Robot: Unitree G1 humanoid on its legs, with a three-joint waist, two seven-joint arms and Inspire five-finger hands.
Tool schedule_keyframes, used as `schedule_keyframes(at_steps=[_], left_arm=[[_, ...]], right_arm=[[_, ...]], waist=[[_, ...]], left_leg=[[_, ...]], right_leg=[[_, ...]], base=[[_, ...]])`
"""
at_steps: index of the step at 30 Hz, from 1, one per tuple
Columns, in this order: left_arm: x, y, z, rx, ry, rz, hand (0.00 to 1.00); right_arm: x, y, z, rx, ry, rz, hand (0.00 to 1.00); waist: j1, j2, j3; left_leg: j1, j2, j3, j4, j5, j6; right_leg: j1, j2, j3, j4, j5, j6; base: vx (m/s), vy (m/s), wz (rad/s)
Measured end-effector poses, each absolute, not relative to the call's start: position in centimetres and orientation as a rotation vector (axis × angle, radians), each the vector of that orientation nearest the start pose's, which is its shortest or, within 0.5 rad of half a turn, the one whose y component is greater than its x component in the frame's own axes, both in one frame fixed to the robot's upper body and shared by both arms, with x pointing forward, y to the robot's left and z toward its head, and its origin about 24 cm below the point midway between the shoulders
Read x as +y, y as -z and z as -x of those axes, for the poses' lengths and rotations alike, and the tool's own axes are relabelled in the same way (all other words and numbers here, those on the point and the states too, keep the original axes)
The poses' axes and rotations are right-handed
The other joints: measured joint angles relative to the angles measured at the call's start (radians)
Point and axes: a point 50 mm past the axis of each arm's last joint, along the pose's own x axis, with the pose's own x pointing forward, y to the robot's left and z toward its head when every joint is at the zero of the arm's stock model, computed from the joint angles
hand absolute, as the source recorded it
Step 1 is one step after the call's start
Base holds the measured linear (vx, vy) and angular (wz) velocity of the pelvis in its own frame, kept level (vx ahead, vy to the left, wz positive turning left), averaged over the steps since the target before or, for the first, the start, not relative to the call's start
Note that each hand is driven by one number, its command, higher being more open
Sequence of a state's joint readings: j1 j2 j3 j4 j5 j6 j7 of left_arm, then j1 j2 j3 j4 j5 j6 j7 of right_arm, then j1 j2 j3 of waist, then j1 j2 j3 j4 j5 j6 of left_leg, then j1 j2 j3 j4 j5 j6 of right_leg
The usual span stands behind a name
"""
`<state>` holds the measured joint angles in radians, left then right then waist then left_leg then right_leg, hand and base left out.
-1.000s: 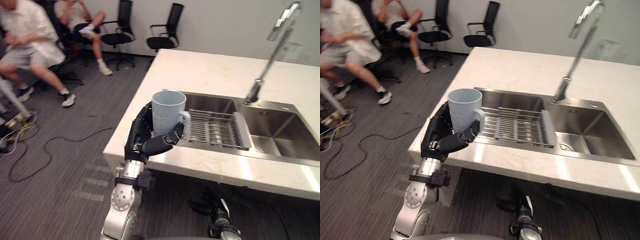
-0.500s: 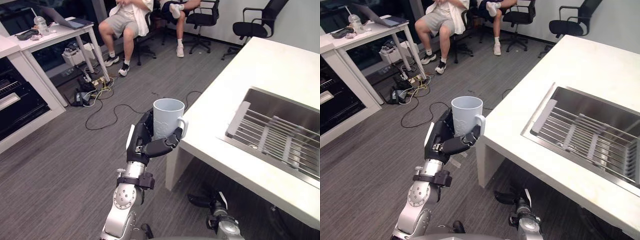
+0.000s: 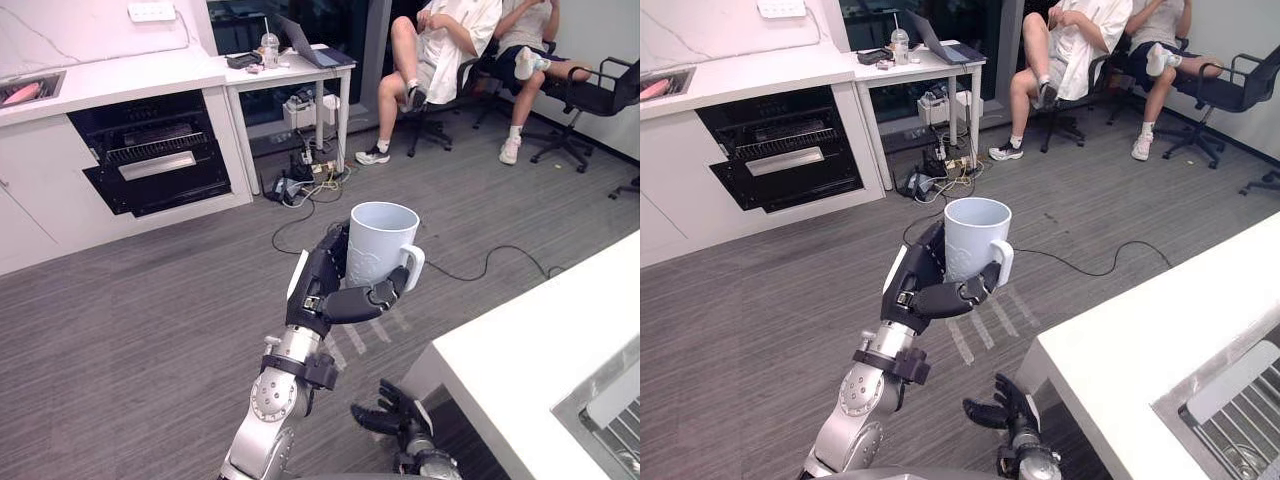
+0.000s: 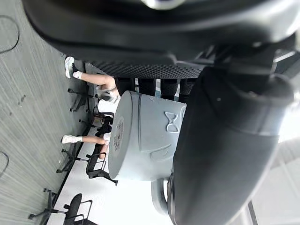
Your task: Walk over to the sink, pick up the cup, carry it to the dishwasher, place the cup inside the dishwasher, then close the dishwasher door
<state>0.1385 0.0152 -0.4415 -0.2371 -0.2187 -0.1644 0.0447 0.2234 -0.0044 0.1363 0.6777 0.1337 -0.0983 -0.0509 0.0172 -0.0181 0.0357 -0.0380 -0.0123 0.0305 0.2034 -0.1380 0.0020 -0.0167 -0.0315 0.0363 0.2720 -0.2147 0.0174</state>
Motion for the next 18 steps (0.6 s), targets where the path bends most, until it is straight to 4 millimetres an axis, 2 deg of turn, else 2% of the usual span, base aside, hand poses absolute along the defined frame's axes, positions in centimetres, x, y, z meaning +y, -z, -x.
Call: schedule_keyframes(at_steps=[4,7,10,12,13,14,16,17,18], left_arm=[[6.2,-7.8,-20.7,-0.196,0.342,0.308,0.3],[6.1,-7.5,-20.6,-0.183,0.346,0.303,0.3],[6.2,-7.3,-20.6,-0.178,0.342,0.298,0.3],[6.2,-7.3,-20.7,-0.178,0.345,0.3,0.3],[6.1,-6.8,-20.8,-0.155,0.348,0.297,0.3],[6.0,-6.2,-20.7,-0.128,0.352,0.292,0.3],[6.0,-5.7,-20.7,-0.111,0.357,0.283,0.3],[6.3,-5.5,-20.7,-0.105,0.353,0.271,0.3],[7.0,-5.0,-20.8,-0.094,0.336,0.248,0.3]], right_arm=[[-13.8,12.9,-12.6,0.792,0.028,-0.076,0.9],[-14.2,13.1,-12.0,0.809,0.041,-0.065,0.9],[-14.7,13.4,-11.2,0.83,0.063,-0.052,0.9],[-14.7,13.5,-11.2,0.837,0.073,-0.052,0.9],[-15.0,13.8,-11.1,0.855,0.089,-0.044,0.9],[-15.4,14.0,-11.0,0.873,0.102,-0.034,0.9],[-15.7,14.2,-11.1,0.88,0.105,-0.02,0.9],[-16.0,14.1,-11.4,0.875,0.102,-0.005,0.9],[-15.8,14.1,-12.0,0.868,0.093,-0.003,0.9]], waist=[[0.003,0.0,-0.004],[-0.002,-0.01,-0.011],[0.014,-0.02,-0.007],[0.013,-0.027,0.001],[0.009,-0.03,0.003],[0.003,-0.031,0.003],[-0.002,-0.024,0.0],[-0.005,-0.011,-0.002],[-0.003,-0.028,0.006]], left_leg=[[0.019,-0.002,-0.006,-0.035,0.016,0.002],[0.017,-0.021,-0.071,-0.057,0.046,0.003],[-0.013,-0.036,-0.101,-0.055,0.07,-0.005],[-0.05,0.0,0.014,-0.019,0.035,0.009],[-0.083,0.06,0.157,0.052,0.003,0.011],[-0.088,0.106,0.261,0.092,-0.007,0.015],[-0.084,0.145,0.318,0.121,-0.006,0.013],[-0.062,0.143,0.311,0.071,0.004,-0.021],[-0.046,0.111,0.319,0.026,0.021,-0.007]], right_leg=[[0.03,0.001,0.006,-0.044,0.024,0.007],[0.058,-0.017,-0.056,-0.075,0.034,0.011],[0.066,-0.034,-0.123,-0.08,0.034,0.011],[0.064,-0.047,-0.171,-0.093,0.035,0.007],[0.066,-0.059,-0.21,-0.091,0.035,0.006],[0.069,-0.075,-0.239,-0.098,0.036,0.012],[0.069,-0.085,-0.259,-0.104,0.026,0.023],[0.066,-0.092,-0.258,-0.1,0.031,0.04],[0.057,-0.103,-0.224,-0.106,0.038,0.04]], base=[[0.06,0.017,0.05],[0.0,-0.006,0.58],[-0.08,-0.014,0.78],[-0.14,0.012,0.8],[-0.14,0.033,0.92],[-0.14,0.07,0.84],[-0.1,0.215,0.49],[-0.05,0.291,0.21],[-0.03,0.233,0.1]])
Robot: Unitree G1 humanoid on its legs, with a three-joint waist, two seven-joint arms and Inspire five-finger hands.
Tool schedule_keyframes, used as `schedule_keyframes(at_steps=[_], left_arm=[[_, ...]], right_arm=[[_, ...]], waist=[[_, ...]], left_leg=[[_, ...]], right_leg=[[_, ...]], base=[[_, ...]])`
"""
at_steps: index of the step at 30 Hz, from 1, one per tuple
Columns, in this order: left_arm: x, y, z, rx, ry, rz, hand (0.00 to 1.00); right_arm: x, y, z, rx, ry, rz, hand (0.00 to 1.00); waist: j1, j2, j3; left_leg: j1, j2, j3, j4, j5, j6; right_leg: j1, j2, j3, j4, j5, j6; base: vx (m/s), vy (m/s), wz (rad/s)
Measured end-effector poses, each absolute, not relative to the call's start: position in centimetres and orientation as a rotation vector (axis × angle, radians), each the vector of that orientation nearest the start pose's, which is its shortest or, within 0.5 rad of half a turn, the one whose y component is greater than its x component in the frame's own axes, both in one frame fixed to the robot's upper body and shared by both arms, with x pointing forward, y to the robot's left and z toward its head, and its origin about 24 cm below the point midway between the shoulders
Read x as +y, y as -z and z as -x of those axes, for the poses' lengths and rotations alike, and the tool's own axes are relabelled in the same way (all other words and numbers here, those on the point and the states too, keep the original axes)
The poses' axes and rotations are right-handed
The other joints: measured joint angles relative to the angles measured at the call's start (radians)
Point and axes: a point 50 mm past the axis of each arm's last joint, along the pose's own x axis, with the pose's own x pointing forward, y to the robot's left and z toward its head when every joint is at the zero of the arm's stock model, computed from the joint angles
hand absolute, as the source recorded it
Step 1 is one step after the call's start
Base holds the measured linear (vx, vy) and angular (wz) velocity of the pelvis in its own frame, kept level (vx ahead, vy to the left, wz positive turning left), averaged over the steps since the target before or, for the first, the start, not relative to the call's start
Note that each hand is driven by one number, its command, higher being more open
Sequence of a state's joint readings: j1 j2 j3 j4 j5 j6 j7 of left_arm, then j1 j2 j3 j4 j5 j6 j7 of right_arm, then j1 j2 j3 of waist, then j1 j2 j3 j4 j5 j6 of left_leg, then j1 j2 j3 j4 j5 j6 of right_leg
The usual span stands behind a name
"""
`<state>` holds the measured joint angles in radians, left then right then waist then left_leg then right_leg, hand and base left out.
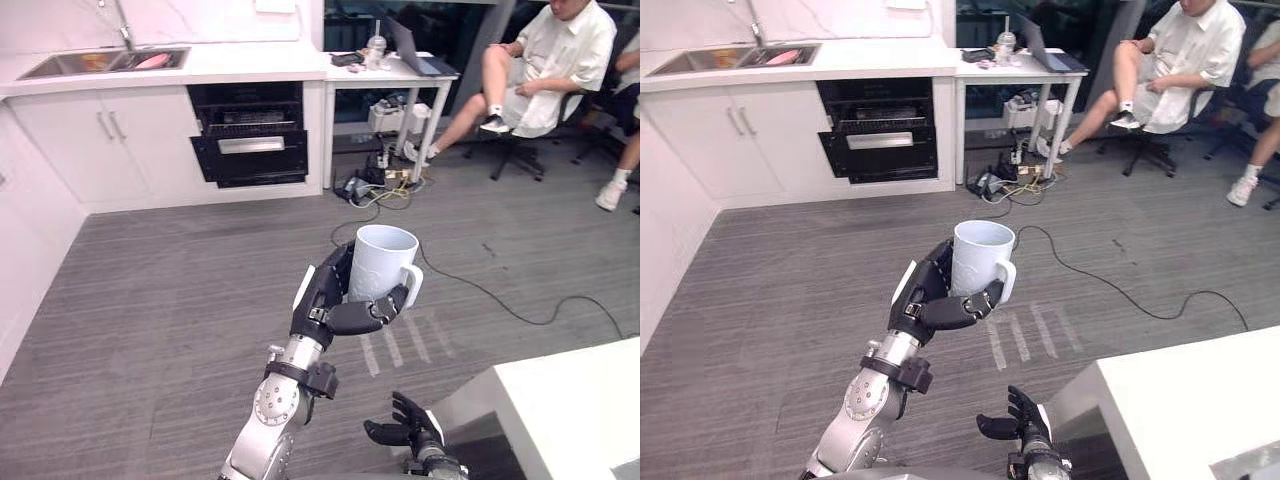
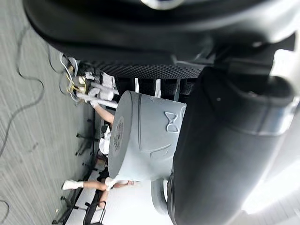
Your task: Walk over to the sink, pick up the cup, carry it to the dishwasher, place the cup inside the dishwasher, then close the dishwasher door
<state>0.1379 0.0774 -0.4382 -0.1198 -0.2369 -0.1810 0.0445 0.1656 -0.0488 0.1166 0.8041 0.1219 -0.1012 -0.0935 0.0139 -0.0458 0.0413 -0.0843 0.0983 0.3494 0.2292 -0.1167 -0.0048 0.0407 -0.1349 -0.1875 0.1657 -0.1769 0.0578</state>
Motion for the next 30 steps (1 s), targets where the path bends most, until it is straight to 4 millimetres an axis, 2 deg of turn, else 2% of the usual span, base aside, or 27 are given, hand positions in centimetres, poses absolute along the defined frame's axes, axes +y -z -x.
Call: schedule_keyframes(at_steps=[2,4,6,8,9,10,11,12,13,14,15,17,20,21,27,30], left_arm=[[8.0,-4.2,-21.1,-0.064,0.301,0.219,0.3],[8.5,-3.9,-21.1,-0.051,0.276,0.211,0.3],[8.4,-4.0,-21.1,-0.054,0.279,0.212,0.3],[8.3,-4.1,-21.0,-0.059,0.287,0.215,0.3],[8.2,-4.3,-21.0,-0.069,0.292,0.216,0.3],[8.2,-4.5,-21.0,-0.076,0.293,0.218,0.3],[8.1,-4.9,-21.1,-0.094,0.295,0.222,0.3],[8.2,-5.3,-21.2,-0.111,0.291,0.222,0.3],[8.2,-5.5,-21.3,-0.12,0.289,0.223,0.3],[8.2,-5.9,-21.4,-0.14,0.287,0.227,0.3],[8.0,-5.9,-21.4,-0.137,0.287,0.235,0.3],[7.8,-6.1,-21.3,-0.143,0.285,0.251,0.3],[7.8,-6.1,-21.3,-0.141,0.284,0.255,0.3],[8.2,-4.6,-20.4,-0.076,0.287,0.231,0.3],[8.5,-4.4,-20.5,-0.072,0.275,0.227,0.3],[8.4,-2.8,-20.9,-0.007,0.275,0.208,0.3]], right_arm=[[-15.4,13.9,-12.6,0.852,0.079,-0.005,0.9],[-15.3,13.8,-13.0,0.842,0.057,0.016,0.9],[-15.1,13.6,-13.6,0.83,0.037,0.035,0.9],[-15.0,13.4,-14.2,0.812,0.028,0.046,0.9],[-15.0,13.2,-14.4,0.801,0.024,0.053,0.9],[-14.9,13.1,-14.6,0.792,0.023,0.053,0.9],[-15.0,12.8,-14.8,0.772,0.026,0.055,0.9],[-15.1,12.4,-15.2,0.747,0.035,0.053,0.9],[-15.2,12.2,-15.4,0.733,0.037,0.053,0.9],[-15.2,11.8,-15.8,0.707,0.04,0.054,0.9],[-15.3,11.8,-15.8,0.703,0.043,0.058,0.9],[-15.1,11.5,-16.1,0.683,0.033,0.063,0.9],[-14.9,11.1,-16.4,0.655,0.019,0.078,0.9],[-16.7,12.0,-15.1,0.713,0.066,0.11,0.9],[-16.6,12.0,-15.0,0.715,0.067,0.105,0.9],[-17.6,12.7,-13.2,0.769,0.119,0.095,0.9]], waist=[[-0.006,-0.008,-0.003],[-0.003,-0.001,0.001],[-0.005,0.006,0.006],[-0.015,0.009,0.01],[-0.031,0.007,0.018],[-0.04,0.005,0.022],[-0.055,0.004,0.022],[-0.055,0.001,0.02],[-0.052,-0.002,0.021],[-0.048,-0.014,0.023],[-0.05,-0.004,0.022],[-0.027,0.021,0.008],[-0.026,0.023,0.006],[-0.054,0.054,-0.039],[-0.053,0.052,-0.037],[-0.063,0.05,-0.033]], left_leg=[[-0.007,-0.041,0.001,-0.03,0.01,0.022],[-0.012,-0.071,0.005,-0.026,-0.01,0.038],[-0.007,-0.089,-0.003,-0.027,-0.02,0.053],[0.009,-0.111,-0.038,-0.032,-0.016,0.077],[0.026,-0.126,-0.077,-0.044,-0.015,0.085],[0.033,-0.133,-0.1,-0.05,-0.014,0.087],[0.035,-0.145,-0.136,-0.055,-0.014,0.087],[0.032,-0.157,-0.156,-0.052,-0.014,0.087],[0.031,-0.167,-0.164,-0.049,-0.014,0.087],[0.034,-0.191,-0.179,-0.038,-0.019,0.089],[0.033,-0.192,-0.195,-0.028,-0.022,0.09],[0.034,-0.165,-0.206,-0.031,-0.027,0.082],[0.053,-0.132,-0.21,-0.053,-0.031,0.061],[0.078,-0.114,-0.213,-0.229,0.115,0.039],[0.091,-0.105,-0.172,-0.221,0.106,0.033],[0.095,-0.1,-0.195,-0.22,0.104,0.027]], right_leg=[[-0.02,-0.021,0.039,-0.01,0.012,0.018],[-0.033,-0.049,0.061,0.021,0.019,0.033],[-0.066,-0.068,0.082,0.103,0.017,0.033],[-0.113,-0.083,0.105,0.25,0.014,0.026],[-0.136,-0.065,0.179,0.322,-0.026,0.01],[-0.139,-0.04,0.225,0.336,-0.05,0.007],[-0.159,0.014,0.32,0.339,-0.088,0.01],[-0.181,0.048,0.378,0.317,-0.097,0.016],[-0.19,0.053,0.385,0.289,-0.085,0.013],[-0.202,0.05,0.382,0.243,-0.056,0.027],[-0.192,0.048,0.377,0.239,-0.057,0.03],[-0.146,0.069,0.36,0.154,-0.032,0.02],[-0.099,0.097,0.352,0.069,0.011,0.0],[-0.088,0.119,0.368,-0.088,0.155,-0.01],[-0.086,0.127,0.398,-0.101,0.168,-0.011],[-0.06,0.119,0.338,-0.127,0.174,-0.015]], base=[[-0.02,0.213,0.06],[0.04,0.236,0.09],[0.06,0.235,0.2],[0.08,0.168,0.53],[0.1,0.092,0.78],[0.11,0.05,1.03],[0.11,-0.005,0.99],[0.09,-0.021,0.87],[0.11,-0.031,0.65],[0.12,-0.047,0.5],[0.17,-0.059,0.51],[0.16,-0.063,0.18],[0.09,-0.08,-0.06],[0.03,-0.035,-0.03],[-0.01,-0.007,-0.16],[-0.03,-0.043,0.13]])
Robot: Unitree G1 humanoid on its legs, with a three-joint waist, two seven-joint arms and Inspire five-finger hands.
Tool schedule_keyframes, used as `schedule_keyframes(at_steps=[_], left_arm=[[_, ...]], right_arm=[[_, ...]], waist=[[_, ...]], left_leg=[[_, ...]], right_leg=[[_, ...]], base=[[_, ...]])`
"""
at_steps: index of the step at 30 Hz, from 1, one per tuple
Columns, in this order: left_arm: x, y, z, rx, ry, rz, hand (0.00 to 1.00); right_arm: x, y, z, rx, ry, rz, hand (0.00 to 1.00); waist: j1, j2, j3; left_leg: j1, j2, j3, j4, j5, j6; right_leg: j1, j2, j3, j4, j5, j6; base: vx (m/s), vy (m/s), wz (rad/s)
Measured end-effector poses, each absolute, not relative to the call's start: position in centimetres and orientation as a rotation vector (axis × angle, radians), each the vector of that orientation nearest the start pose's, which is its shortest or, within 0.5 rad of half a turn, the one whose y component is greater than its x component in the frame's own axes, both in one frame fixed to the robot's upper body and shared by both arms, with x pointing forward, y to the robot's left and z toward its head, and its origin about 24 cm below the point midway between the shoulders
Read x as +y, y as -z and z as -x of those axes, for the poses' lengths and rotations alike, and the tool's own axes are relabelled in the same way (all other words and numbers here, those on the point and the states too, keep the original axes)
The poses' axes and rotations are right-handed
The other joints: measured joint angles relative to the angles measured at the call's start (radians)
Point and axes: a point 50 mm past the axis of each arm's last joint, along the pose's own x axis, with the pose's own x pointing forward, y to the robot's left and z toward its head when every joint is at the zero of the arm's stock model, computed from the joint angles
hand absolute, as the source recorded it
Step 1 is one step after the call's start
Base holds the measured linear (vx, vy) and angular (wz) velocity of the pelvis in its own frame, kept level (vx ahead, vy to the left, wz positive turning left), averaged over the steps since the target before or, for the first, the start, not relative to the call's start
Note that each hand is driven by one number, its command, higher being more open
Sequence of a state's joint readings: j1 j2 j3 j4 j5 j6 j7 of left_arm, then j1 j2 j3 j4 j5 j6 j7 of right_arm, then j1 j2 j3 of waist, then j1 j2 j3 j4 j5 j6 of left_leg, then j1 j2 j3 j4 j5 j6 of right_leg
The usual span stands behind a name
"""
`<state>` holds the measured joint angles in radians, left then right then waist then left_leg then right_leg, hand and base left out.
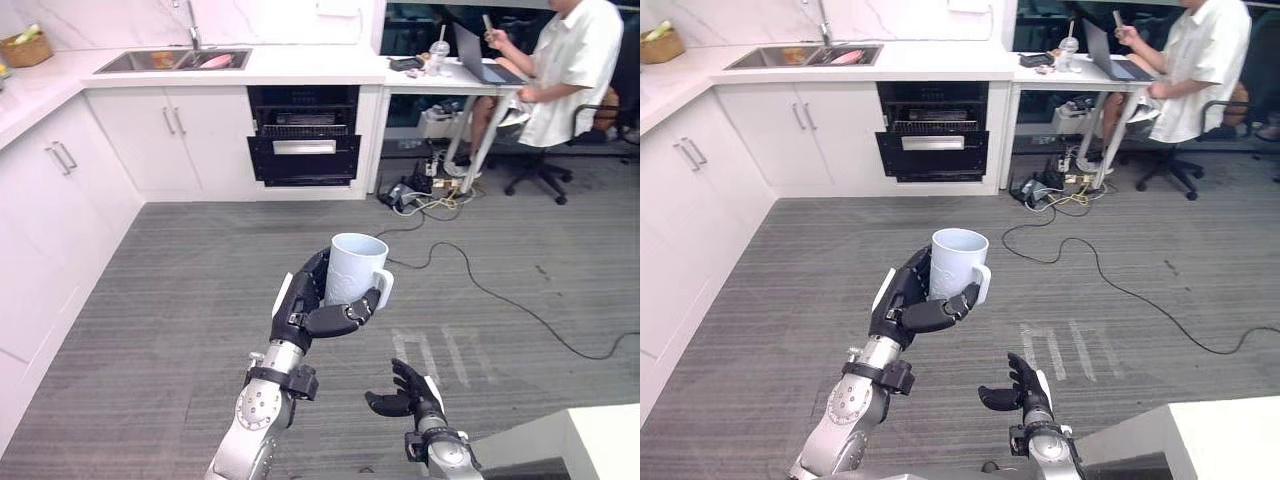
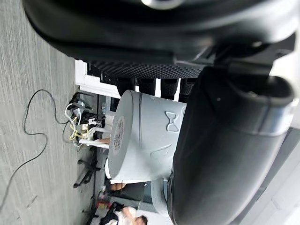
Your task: Walk over to the sink, pick up the cup, carry it to the dishwasher, place the cup inside the dishwasher, then close the dishwasher door
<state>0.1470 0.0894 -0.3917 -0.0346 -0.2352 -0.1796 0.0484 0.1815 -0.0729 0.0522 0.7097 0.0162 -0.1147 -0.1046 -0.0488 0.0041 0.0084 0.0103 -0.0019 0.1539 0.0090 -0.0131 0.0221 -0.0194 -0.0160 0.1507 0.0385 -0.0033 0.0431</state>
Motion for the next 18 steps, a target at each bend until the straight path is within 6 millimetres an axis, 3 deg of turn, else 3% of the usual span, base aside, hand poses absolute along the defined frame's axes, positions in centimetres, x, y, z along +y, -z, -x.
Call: schedule_keyframes(at_steps=[6,13,17,18], left_arm=[[10.3,0.6,-20.4,0.153,0.174,0.185,0.3],[11.4,1.2,-19.9,0.186,0.109,0.187,0.3],[11.7,0.4,-20.1,0.148,0.094,0.194,0.3],[11.6,0.2,-20.2,0.141,0.09,0.199,0.3]], right_arm=[[-18.4,13.3,-11.8,0.818,0.16,0.088,0.9],[-18.9,12.3,-13.3,0.752,0.187,0.096,0.9],[-18.7,11.3,-15.0,0.677,0.19,0.096,0.9],[-18.8,11.3,-14.9,0.678,0.2,0.101,0.9]], waist=[[0.005,-0.003,0.021],[0.015,-0.003,0.03],[0.04,-0.003,0.087],[0.045,0.002,0.092]], left_leg=[[0.014,0.029,-0.03,-0.003,0.01,-0.028],[0.024,0.042,-0.097,-0.045,0.042,-0.047],[-0.068,0.047,-0.126,0.137,-0.061,-0.071],[-0.095,0.076,-0.053,0.178,-0.09,-0.076]], right_leg=[[0.03,-0.017,-0.192,-0.028,0.002,-0.015],[0.035,-0.006,-0.265,0.02,-0.027,-0.034],[0.017,-0.014,-0.298,0.106,-0.089,-0.035],[0.019,-0.017,-0.32,0.104,-0.101,-0.038]], base=[[-0.02,-0.073,0.12],[0.02,-0.071,0.35],[-0.06,-0.018,0.32],[-0.02,-0.02,0.41]])
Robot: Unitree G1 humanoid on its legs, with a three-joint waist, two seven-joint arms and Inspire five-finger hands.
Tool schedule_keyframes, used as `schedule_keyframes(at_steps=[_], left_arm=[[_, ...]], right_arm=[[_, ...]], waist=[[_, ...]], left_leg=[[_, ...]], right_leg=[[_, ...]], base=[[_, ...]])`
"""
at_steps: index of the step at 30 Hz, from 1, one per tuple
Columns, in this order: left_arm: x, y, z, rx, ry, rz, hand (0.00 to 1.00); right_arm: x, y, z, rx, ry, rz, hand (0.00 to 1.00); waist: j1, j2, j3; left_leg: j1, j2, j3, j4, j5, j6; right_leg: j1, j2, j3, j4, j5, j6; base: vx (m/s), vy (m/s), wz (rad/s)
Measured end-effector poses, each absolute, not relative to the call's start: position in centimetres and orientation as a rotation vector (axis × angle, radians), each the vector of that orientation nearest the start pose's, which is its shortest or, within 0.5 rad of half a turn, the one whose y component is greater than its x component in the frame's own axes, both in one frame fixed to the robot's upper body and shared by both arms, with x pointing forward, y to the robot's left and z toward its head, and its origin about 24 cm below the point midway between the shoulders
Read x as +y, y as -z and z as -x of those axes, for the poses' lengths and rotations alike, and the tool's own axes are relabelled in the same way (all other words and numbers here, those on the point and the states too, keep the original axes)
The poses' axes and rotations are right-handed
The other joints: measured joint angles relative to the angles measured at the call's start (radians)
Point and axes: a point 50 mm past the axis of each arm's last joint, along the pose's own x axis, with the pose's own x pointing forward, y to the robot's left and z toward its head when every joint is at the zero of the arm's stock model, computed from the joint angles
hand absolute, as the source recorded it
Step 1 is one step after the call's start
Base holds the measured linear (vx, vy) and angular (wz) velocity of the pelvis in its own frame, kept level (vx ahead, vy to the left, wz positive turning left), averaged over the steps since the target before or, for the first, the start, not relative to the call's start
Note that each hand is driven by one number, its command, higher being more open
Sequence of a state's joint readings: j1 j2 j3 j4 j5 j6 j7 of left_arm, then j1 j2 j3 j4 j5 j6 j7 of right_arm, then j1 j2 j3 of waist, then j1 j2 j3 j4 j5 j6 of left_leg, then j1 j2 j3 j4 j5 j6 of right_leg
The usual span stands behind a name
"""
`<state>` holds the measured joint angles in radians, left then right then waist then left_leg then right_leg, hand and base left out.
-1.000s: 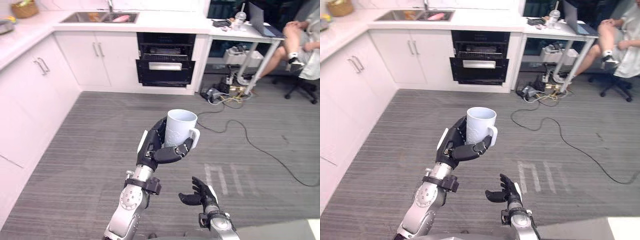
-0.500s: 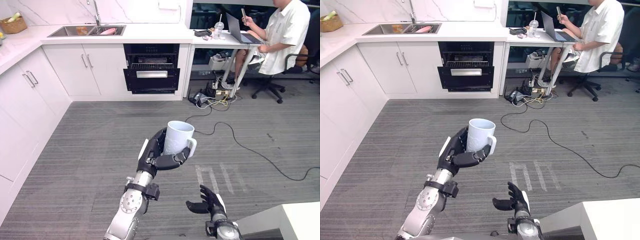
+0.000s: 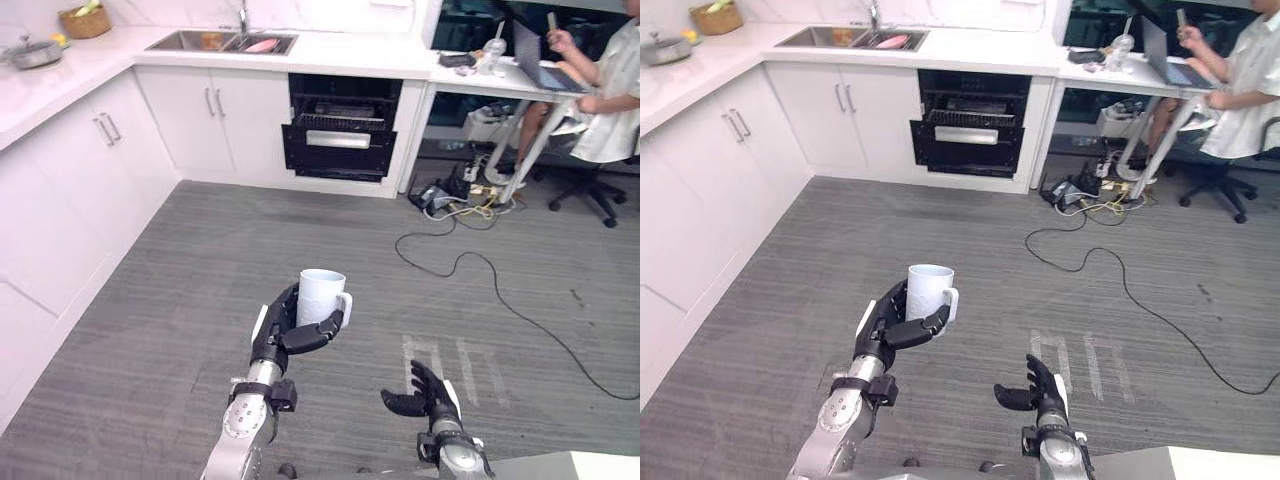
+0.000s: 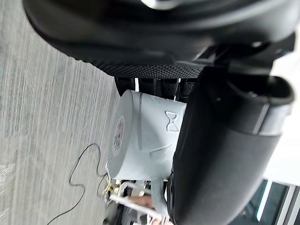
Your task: Walk over to the sink, pick up the cup, carry it to the dishwasher, place the cup inside the dishwasher, then close the dishwasher door
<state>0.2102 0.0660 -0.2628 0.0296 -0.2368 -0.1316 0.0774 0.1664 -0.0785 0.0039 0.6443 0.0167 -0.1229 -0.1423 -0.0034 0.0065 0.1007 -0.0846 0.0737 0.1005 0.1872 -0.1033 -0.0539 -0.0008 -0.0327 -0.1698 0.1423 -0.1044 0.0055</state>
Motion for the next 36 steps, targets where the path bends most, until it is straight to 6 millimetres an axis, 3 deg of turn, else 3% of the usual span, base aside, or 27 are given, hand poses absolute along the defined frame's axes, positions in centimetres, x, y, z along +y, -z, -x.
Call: schedule_keyframes(at_steps=[4,7,10,11,13,14,15,16,17,19,20,21,22,23,24,25,26,27,28,29,31,33,34,36], left_arm=[[11.5,0.1,-20.2,0.136,0.078,0.205,0.3],[11.6,-0.2,-20.3,0.124,0.077,0.206,0.3],[11.4,-0.9,-20.4,0.095,0.085,0.214,0.3],[11.1,-1.2,-20.4,0.085,0.087,0.225,0.3],[11.0,-1.8,-20.5,0.056,0.098,0.228,0.3],[11.0,-2.0,-20.5,0.049,0.112,0.217,0.3],[11.1,-1.9,-20.4,0.053,0.118,0.202,0.3],[11.3,-1.9,-20.4,0.052,0.117,0.197,0.3],[11.3,-2.1,-20.5,0.039,0.114,0.194,0.3],[11.1,-2.5,-20.8,0.022,0.125,0.194,0.3],[11.0,-2.5,-20.8,0.02,0.128,0.194,0.3],[10.8,-2.6,-20.9,0.018,0.134,0.194,0.3],[10.4,-2.7,-20.9,0.009,0.147,0.195,0.3],[10.2,-2.7,-21.0,0.008,0.155,0.197,0.3],[9.8,-2.5,-21.0,0.018,0.151,0.216,0.3],[9.5,-2.5,-20.9,0.019,0.156,0.223,0.3],[9.4,-2.4,-21.0,0.023,0.154,0.23,0.3],[9.3,-2.4,-20.9,0.027,0.153,0.236,0.3],[9.2,-2.4,-20.8,0.028,0.152,0.241,0.3],[9.0,-2.5,-20.7,0.024,0.15,0.256,0.3],[8.9,-3.1,-20.5,0.001,0.146,0.279,0.3],[8.4,-3.9,-20.2,-0.036,0.158,0.314,0.3],[8.3,-3.9,-20.2,-0.036,0.159,0.317,0.3],[8.4,-3.8,-20.3,-0.031,0.154,0.315,0.3]], right_arm=[[-19.2,11.0,-15.1,0.663,0.229,0.108,0.9],[-19.6,10.4,-15.6,0.629,0.255,0.106,0.9],[-19.9,9.9,-16.1,0.596,0.271,0.104,0.9],[-20.1,9.7,-16.4,0.589,0.269,0.113,0.9],[-19.9,9.6,-16.8,0.579,0.262,0.109,0.9],[-19.5,9.6,-16.9,0.577,0.255,0.097,0.9],[-19.1,9.6,-16.9,0.578,0.245,0.087,0.9],[-18.8,9.6,-17.0,0.575,0.232,0.086,0.9],[-18.4,9.3,-17.4,0.554,0.209,0.085,0.9],[-18.0,8.5,-18.3,0.513,0.192,0.081,0.9],[-18.0,8.4,-18.5,0.504,0.191,0.08,0.9],[-17.9,8.1,-18.6,0.489,0.19,0.079,0.9],[-18.0,7.7,-18.6,0.472,0.194,0.08,0.9],[-18.2,7.5,-18.6,0.462,0.197,0.087,0.9],[-18.4,7.3,-19.0,0.453,0.193,0.102,0.9],[-18.5,7.0,-19.2,0.438,0.192,0.104,0.9],[-18.1,6.5,-19.3,0.411,0.182,0.098,0.9],[-17.5,5.9,-19.0,0.381,0.171,0.088,0.9],[-17.2,5.4,-18.9,0.361,0.165,0.084,0.9],[-16.6,4.3,-19.0,0.303,0.151,0.072,0.9],[-16.2,3.0,-19.5,0.234,0.147,0.06,0.9],[-16.0,2.0,-20.2,0.173,0.154,0.052,0.9],[-16.0,2.0,-20.4,0.172,0.153,0.054,0.9],[-16.0,2.8,-21.1,0.204,0.143,0.067,0.9]], waist=[[0.01,0.004,0.008],[0.015,0.003,0.009],[0.012,-0.003,0.012],[0.005,-0.001,0.012],[-0.004,-0.014,0.019],[-0.013,-0.021,0.024],[-0.017,-0.017,0.03],[-0.016,-0.015,0.031],[-0.017,-0.022,0.026],[-0.025,-0.012,0.034],[-0.032,-0.006,0.037],[-0.041,-0.003,0.039],[-0.045,-0.016,0.032],[-0.054,-0.01,0.034],[-0.047,0.028,0.028],[-0.04,0.034,0.027],[-0.04,0.036,0.03],[-0.035,0.038,0.035],[-0.031,0.036,0.038],[-0.021,0.036,0.042],[-0.006,0.036,0.041],[0.025,0.035,0.039],[0.032,0.035,0.039],[0.038,0.032,0.037]], left_leg=[[-0.014,0.046,0.139,0.026,-0.01,0.006],[-0.016,0.022,0.145,0.044,-0.035,0.029],[-0.009,-0.023,0.146,0.106,-0.116,0.052],[-0.005,-0.042,0.142,0.129,-0.142,0.061],[0.03,-0.075,0.136,0.118,-0.151,0.068],[0.081,-0.086,0.117,0.083,-0.162,0.086],[0.132,-0.083,0.099,0.06,-0.17,0.1],[0.151,-0.081,0.094,0.049,-0.174,0.107],[0.176,-0.077,0.081,0.021,-0.177,0.109],[0.213,-0.065,0.052,-0.025,-0.179,0.105],[0.227,-0.057,0.043,-0.035,-0.181,0.102],[0.248,-0.051,0.033,-0.044,-0.184,0.097],[0.26,-0.058,0.035,-0.032,-0.211,0.052],[0.273,-0.054,0.033,-0.022,-0.237,0.028],[0.282,-0.015,0.036,-0.007,-0.256,0.02],[0.276,0.003,0.035,0.038,-0.257,0.018],[0.234,0.026,0.035,0.179,-0.253,0.012],[0.164,0.07,0.042,0.408,-0.211,-0.01],[0.121,0.096,0.042,0.536,-0.168,-0.016],[0.038,0.146,0.059,0.758,-0.164,-0.017],[-0.048,0.19,0.099,0.855,-0.173,-0.004],[-0.168,0.194,0.112,0.786,-0.204,0.026],[-0.184,0.18,0.107,0.728,-0.209,0.022],[-0.223,0.086,0.055,0.413,-0.192,0.009]], right_leg=[[-0.001,-0.021,-0.029,0.011,-0.031,0.009],[-0.007,-0.051,-0.028,0.043,-0.057,0.041],[-0.038,-0.126,-0.022,0.192,-0.151,0.088],[-0.074,-0.157,-0.003,0.303,-0.173,0.114],[-0.153,-0.196,0.025,0.518,-0.156,0.128],[-0.207,-0.205,0.06,0.678,-0.089,0.124],[-0.256,-0.186,0.101,0.796,-0.076,0.101],[-0.278,-0.167,0.115,0.823,-0.109,0.093],[-0.325,-0.131,0.123,0.817,-0.158,0.067],[-0.404,-0.074,0.102,0.712,-0.195,0.029],[-0.419,-0.058,0.093,0.668,-0.196,0.028],[-0.441,-0.039,0.083,0.556,-0.181,0.03],[-0.431,-0.028,0.083,0.38,-0.054,0.017],[-0.421,-0.026,0.082,0.391,0.012,-0.01],[-0.414,-0.005,0.058,0.411,-0.011,-0.03],[-0.398,0.01,0.055,0.41,-0.034,-0.036],[-0.353,0.025,0.042,0.392,-0.051,-0.049],[-0.283,0.046,0.034,0.353,-0.061,-0.064],[-0.237,0.054,0.035,0.328,-0.065,-0.071],[-0.142,0.069,0.047,0.268,-0.069,-0.078],[-0.077,0.075,0.063,0.22,-0.079,-0.084],[-0.019,0.07,0.101,0.178,-0.108,-0.08],[-0.008,0.064,0.109,0.169,-0.112,-0.075],[0.032,0.022,0.137,0.135,-0.131,-0.043]], base=[[0.07,0.008,0.28],[0.18,0.091,0.06],[0.28,0.158,0.1],[0.3,0.197,0.22],[0.4,0.234,0.39],[0.43,0.157,0.49],[0.28,0.079,0.42],[0.32,0.02,0.31],[0.26,-0.006,0.23],[0.34,-0.046,0.38],[0.46,-0.144,0.53],[0.49,-0.167,0.58],[0.51,-0.17,0.67],[0.37,-0.095,0.41],[0.37,-0.104,0.1],[0.46,-0.164,-0.03],[0.55,-0.226,0.03],[0.48,-0.199,0.07],[0.45,-0.161,-0.12],[0.4,-0.114,-0.26],[0.33,-0.066,-0.29],[0.27,0.039,-0.32],[0.26,0.131,-0.35],[0.28,0.196,-0.25]])
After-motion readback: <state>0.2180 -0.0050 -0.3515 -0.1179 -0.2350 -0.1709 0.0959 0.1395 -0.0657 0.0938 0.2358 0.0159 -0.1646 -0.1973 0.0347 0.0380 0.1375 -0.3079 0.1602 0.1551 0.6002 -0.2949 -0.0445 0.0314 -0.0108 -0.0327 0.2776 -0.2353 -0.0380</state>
